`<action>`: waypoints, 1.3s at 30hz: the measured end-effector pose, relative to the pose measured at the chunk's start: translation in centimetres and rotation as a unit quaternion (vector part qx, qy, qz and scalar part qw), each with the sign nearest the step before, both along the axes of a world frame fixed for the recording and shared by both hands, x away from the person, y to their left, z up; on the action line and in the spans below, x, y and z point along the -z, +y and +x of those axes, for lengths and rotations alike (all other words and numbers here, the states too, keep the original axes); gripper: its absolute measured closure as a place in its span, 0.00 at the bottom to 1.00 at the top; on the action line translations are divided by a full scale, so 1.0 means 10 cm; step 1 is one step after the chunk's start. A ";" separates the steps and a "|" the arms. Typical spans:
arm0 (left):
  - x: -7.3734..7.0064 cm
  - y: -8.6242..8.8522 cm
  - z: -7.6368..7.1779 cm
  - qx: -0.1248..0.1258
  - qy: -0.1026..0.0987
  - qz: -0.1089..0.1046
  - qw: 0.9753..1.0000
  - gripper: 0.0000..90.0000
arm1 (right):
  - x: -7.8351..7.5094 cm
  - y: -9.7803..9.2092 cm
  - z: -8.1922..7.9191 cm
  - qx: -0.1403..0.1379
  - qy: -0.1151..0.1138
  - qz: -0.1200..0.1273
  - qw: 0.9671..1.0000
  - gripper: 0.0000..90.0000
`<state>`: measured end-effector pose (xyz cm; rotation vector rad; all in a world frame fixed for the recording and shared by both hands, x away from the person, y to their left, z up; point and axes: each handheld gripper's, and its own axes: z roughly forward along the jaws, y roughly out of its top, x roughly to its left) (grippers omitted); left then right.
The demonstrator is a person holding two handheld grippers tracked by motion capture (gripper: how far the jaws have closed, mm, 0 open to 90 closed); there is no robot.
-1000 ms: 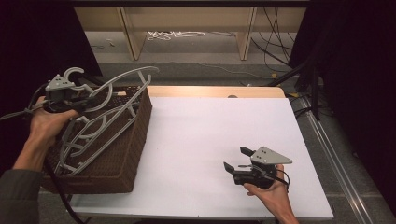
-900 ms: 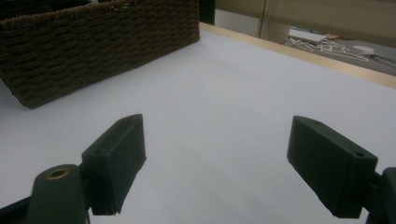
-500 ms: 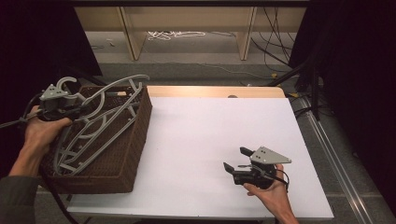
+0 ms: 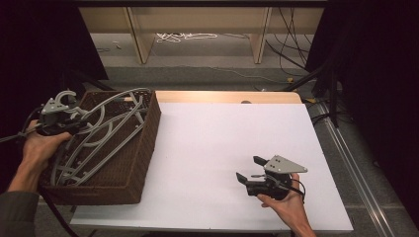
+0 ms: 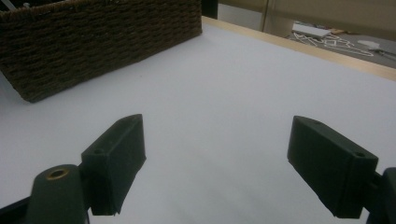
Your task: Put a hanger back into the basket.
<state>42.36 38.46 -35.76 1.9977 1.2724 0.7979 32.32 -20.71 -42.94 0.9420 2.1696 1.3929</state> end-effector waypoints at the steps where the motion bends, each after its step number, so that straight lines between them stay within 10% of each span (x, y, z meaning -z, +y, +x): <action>1: 0.01 0.00 0.00 -0.001 0.002 0.002 1.000 0.90 | 0.00 0.00 0.00 0.000 0.000 0.001 1.000 0.22; 39: 0.41 -0.20 0.15 0.009 0.072 0.076 0.995 0.86 | 0.00 0.00 0.01 0.002 -0.006 0.002 1.000 0.22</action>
